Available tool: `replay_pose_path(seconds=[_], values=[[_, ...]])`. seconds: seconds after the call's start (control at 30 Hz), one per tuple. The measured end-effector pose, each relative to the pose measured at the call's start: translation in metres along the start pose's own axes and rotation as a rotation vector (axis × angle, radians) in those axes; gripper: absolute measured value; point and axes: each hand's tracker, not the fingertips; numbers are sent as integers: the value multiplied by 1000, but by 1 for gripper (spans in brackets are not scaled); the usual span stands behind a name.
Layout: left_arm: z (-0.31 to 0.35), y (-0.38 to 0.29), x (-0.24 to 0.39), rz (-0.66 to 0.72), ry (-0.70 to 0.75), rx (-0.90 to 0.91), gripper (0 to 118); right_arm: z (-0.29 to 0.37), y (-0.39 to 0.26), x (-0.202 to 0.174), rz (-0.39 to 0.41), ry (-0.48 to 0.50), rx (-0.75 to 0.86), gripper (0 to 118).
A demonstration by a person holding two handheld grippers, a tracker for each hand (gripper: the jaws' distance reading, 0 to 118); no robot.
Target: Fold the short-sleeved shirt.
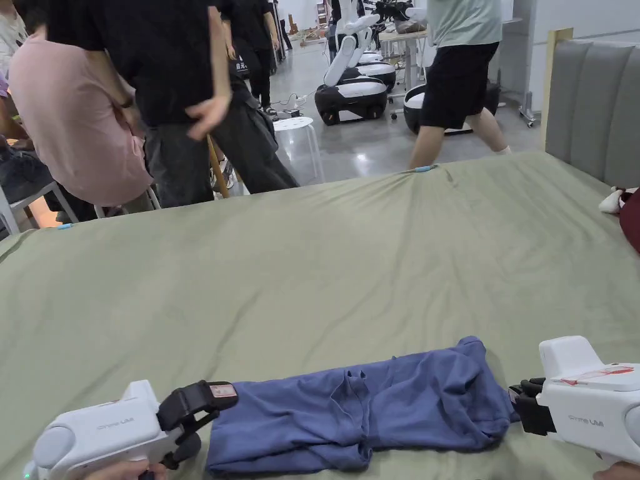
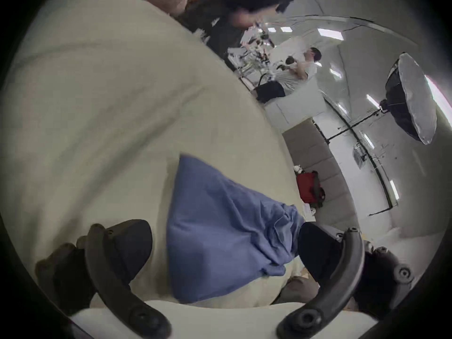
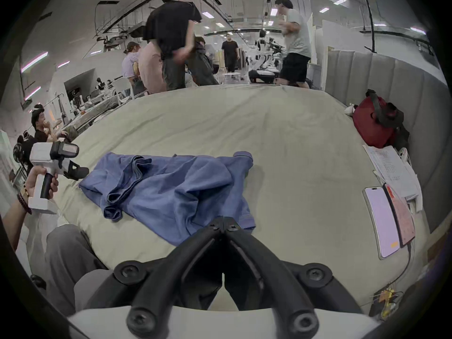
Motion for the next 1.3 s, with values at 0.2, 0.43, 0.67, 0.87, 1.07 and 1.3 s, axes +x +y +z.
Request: replay_pose_path(seconds=[0.2, 0.43, 0.67, 0.87, 1.07, 1.3], values=[[-42, 1, -22, -83, 13, -3, 104, 8, -4, 7, -4, -14, -19, 0], [-37, 9, -18, -160, 82, 5, 15, 17, -5, 15, -13, -46, -20, 0], [36, 28, -52, -70, 128, 188, 14, 15, -5, 19, -17, -60, -30, 0], [75, 26, -31, -74, 331, 290, 14, 6, -6, 16, -22, -42, -34, 0], [59, 18, 19, -86, -29, 230, 14, 3, -7, 12, -21, -15, -36, 0], [-36, 12, 99, -260, -212, 22, 14, 10, -9, 17, -18, -26, -32, 0]])
